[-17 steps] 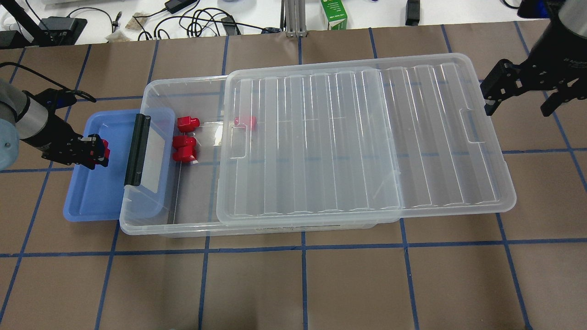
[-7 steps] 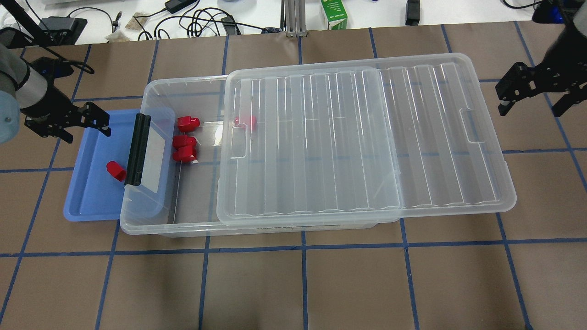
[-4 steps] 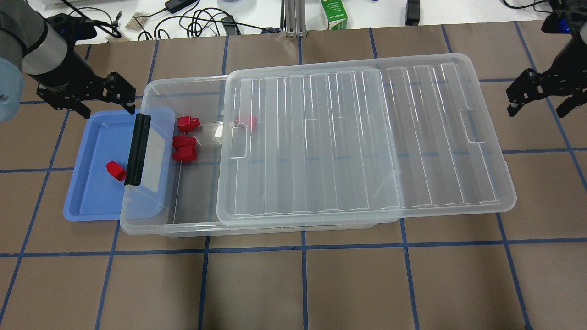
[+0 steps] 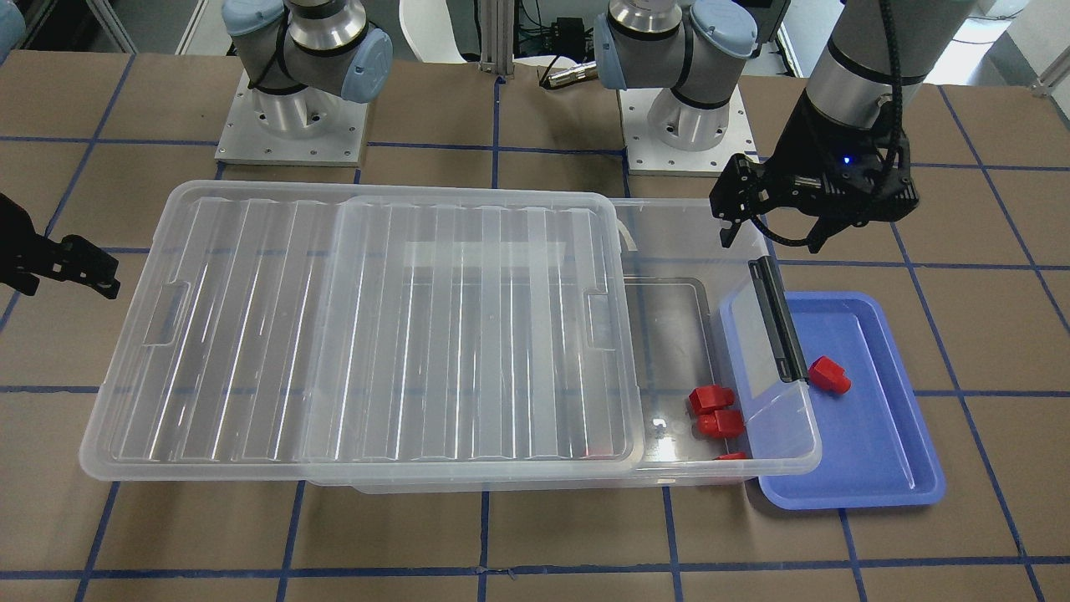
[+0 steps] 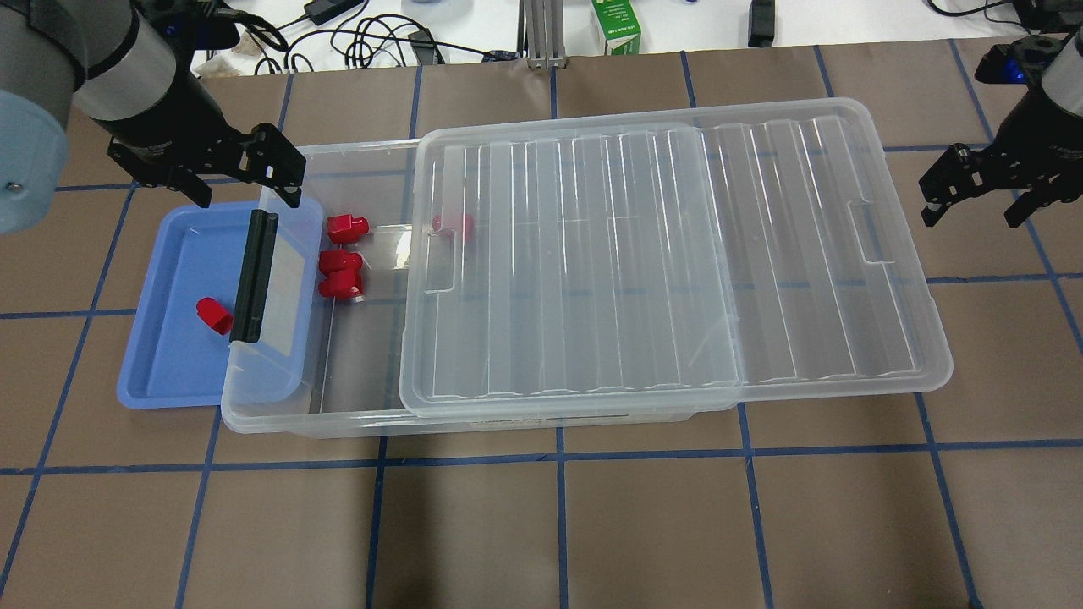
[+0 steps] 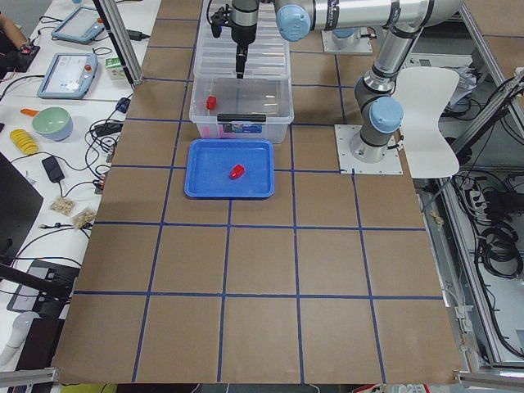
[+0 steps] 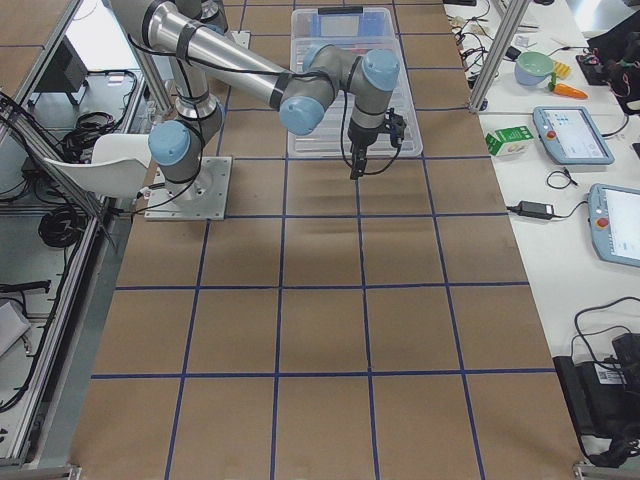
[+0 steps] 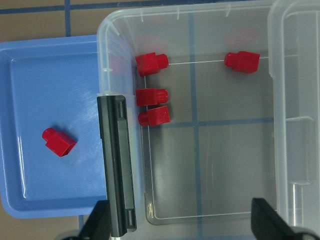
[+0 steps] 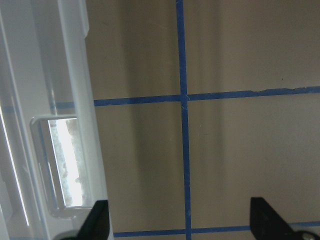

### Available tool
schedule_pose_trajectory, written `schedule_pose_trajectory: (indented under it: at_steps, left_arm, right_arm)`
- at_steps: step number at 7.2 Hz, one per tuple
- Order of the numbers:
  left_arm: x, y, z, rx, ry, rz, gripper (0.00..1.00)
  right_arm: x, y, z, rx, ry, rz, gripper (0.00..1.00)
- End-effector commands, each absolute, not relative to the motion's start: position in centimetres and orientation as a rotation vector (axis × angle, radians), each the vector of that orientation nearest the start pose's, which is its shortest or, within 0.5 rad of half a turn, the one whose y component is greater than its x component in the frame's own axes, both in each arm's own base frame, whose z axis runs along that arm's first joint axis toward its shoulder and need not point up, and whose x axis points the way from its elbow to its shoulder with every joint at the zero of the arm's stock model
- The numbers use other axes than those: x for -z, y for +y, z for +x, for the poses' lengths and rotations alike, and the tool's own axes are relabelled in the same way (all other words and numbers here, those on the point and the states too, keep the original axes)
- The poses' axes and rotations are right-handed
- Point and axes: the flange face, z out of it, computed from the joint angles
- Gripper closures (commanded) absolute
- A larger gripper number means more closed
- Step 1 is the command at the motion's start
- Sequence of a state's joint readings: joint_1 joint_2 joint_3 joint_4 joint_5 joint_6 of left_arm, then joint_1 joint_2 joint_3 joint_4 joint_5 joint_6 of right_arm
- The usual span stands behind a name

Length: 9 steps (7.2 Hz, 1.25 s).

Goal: Place red block in blue tray from box

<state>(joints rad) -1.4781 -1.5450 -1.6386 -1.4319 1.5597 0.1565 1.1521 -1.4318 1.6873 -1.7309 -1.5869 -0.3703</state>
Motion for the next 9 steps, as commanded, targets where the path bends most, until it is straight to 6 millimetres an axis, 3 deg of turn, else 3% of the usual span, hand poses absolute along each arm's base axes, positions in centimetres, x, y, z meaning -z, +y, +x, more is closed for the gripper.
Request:
schedule_pose_trajectory:
  at_steps: [1,3,7,8,9]
  left_arm:
    - [-49.3,-50.6,-9.1,0.144,3.129,0.123,0.0]
    - [-50.6,-50.9,-9.2,0.146,3.138,0.124,0.0]
    - [-50.7,-50.9,-9.2,0.142,3.143,0.122,0.0]
    - [-50.8,-50.8,-9.2,0.145,3.143,0.12,0.0]
    - [-50.7,-50.9,-9.3,0.143,3.144,0.117,0.0]
  right_arm:
    - [-34.8,-52.7,-9.1,-0.204,3.099,0.069,0.0]
    - [-34.6,-52.7,-9.2,-0.143,3.133,0.068,0.0]
    - [-34.1,-52.1,-8.0,-0.158,3.113,0.08,0.0]
    - [-34.4,-52.3,-7.4,-0.134,3.093,0.175,0.0]
    - [-34.3,-52.6,-6.2,-0.129,3.084,0.165,0.0]
